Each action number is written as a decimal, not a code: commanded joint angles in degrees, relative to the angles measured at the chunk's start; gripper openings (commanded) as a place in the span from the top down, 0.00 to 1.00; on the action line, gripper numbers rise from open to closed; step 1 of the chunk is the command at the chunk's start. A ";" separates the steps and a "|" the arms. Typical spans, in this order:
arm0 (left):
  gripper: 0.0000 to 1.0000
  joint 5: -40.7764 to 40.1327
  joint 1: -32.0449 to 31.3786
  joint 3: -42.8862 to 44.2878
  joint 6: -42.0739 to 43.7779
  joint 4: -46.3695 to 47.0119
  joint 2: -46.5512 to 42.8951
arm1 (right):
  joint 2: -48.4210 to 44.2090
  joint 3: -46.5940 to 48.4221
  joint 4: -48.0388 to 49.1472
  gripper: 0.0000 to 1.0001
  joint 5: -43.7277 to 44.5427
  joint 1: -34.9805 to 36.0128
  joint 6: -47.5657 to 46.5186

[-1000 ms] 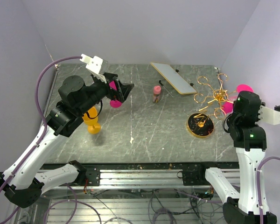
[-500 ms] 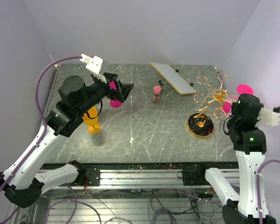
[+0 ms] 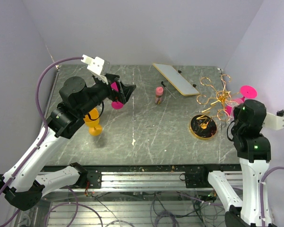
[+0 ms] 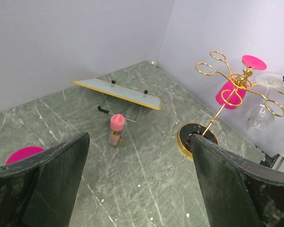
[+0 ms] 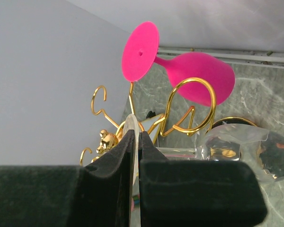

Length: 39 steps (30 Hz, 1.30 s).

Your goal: Take the wine glass off the wine glass rack

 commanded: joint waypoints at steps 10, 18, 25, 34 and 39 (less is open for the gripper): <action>0.01 0.15 -0.50 -0.10 -0.13 2.37 0.44 | -5.49 2.14 -4.93 1.00 -1.65 -0.25 -2.36; 0.01 -0.29 -0.57 -0.25 -0.10 2.53 0.80 | -8.09 5.85 -9.57 1.00 -4.67 -0.19 -4.74; 0.01 -0.59 -0.57 -0.46 -0.03 2.57 1.52 | -9.39 9.49 -13.47 1.00 -10.98 -0.12 -4.14; 0.01 1.87 -0.59 0.07 -1.56 2.43 3.83 | -11.21 12.01 -17.17 1.00 -17.12 0.13 -3.87; 0.01 6.50 -0.59 0.29 -4.85 3.48 5.69 | -12.29 11.57 -16.27 1.00 -21.36 1.17 -5.11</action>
